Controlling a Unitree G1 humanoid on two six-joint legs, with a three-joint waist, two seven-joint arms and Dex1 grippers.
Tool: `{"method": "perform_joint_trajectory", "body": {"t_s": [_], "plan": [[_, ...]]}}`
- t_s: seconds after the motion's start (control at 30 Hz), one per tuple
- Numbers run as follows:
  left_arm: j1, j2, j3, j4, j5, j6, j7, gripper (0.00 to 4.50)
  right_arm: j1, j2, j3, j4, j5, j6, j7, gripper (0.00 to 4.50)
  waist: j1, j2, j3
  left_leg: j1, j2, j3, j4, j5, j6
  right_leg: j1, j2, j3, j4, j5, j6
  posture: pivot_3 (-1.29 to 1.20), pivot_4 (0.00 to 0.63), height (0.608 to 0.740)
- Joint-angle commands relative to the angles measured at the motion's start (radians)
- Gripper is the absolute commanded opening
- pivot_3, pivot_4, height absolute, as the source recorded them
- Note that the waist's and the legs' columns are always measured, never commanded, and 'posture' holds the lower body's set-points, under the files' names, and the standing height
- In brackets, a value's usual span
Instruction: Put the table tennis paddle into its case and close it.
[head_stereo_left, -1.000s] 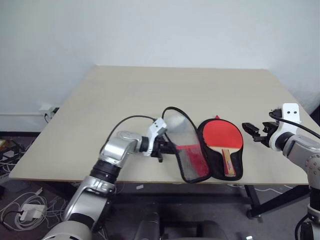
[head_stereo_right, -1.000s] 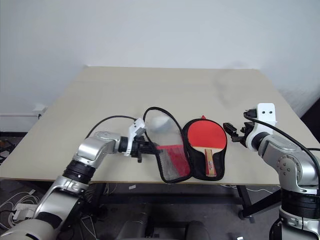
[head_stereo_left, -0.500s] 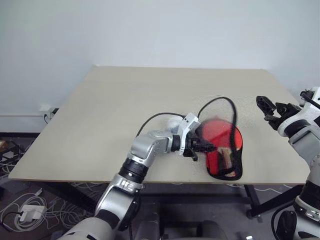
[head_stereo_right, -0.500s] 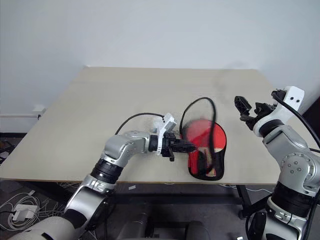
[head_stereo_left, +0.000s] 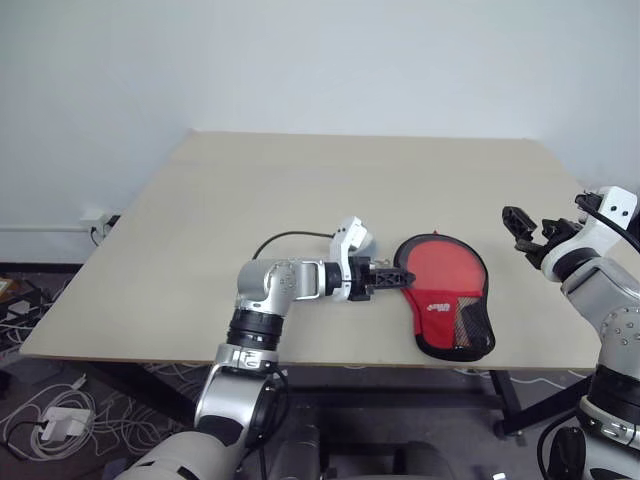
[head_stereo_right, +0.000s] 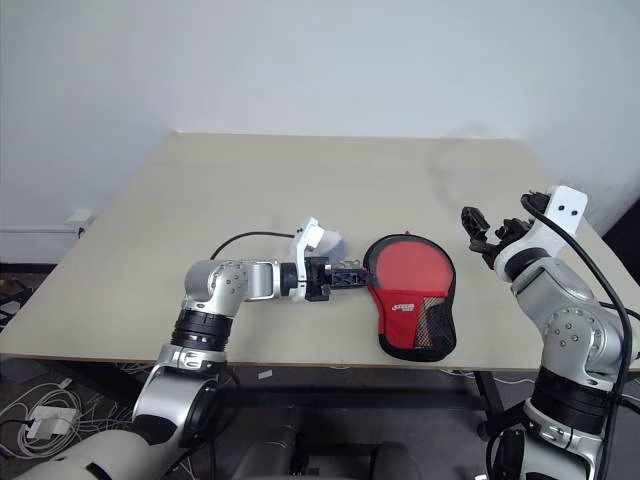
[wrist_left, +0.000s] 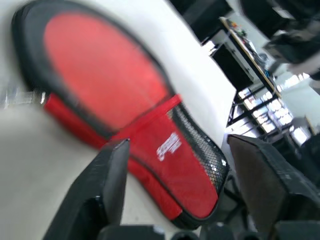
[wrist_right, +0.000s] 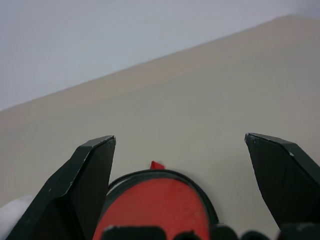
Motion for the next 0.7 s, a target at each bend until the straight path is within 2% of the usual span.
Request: {"method": "perform_joint_trajectory", "body": {"t_s": [0.03,0.3,0.53,0.7], "plan": [[-0.076,-0.069,0.069,0.072,-0.030,0.064,0.089,3.25,-0.022,-0.011,0.010,-0.003,-0.030,-0.032,0.001,4.50,0.000,0.000,0.000,0.000,0.000,0.000,0.000,0.000,0.000,0.000,0.000,0.000,0.000,0.000,0.000,0.00,0.000,0.715],[-0.167,-0.161,0.204,0.322,-0.029,0.080,0.251,3.25,-0.014,-0.015,0.008,-0.019,-0.044,-0.026,0.000,4.50,-0.007,0.000,0.000,0.001,0.000,-0.001,-0.001,0.000,0.000,-0.001,0.001,0.000,0.000,0.000,0.000,0.00,0.000,0.715],[-0.199,-0.132,0.300,0.379,-0.058,0.117,0.323,3.25,0.017,-0.008,-0.012,-0.046,-0.037,-0.020,-0.012,4.50,-0.005,-0.001,0.000,0.000,0.000,-0.001,-0.001,0.000,0.000,-0.001,0.000,0.000,0.000,0.000,0.000,0.00,0.000,0.715],[-0.200,-0.153,0.327,0.414,-0.058,0.098,0.364,3.25,0.020,-0.006,-0.010,-0.050,-0.038,-0.024,-0.020,4.50,-0.005,0.000,0.000,0.000,0.000,-0.001,-0.001,0.000,0.000,-0.001,0.000,0.000,0.000,0.000,-0.001,0.00,0.000,0.715]]}}
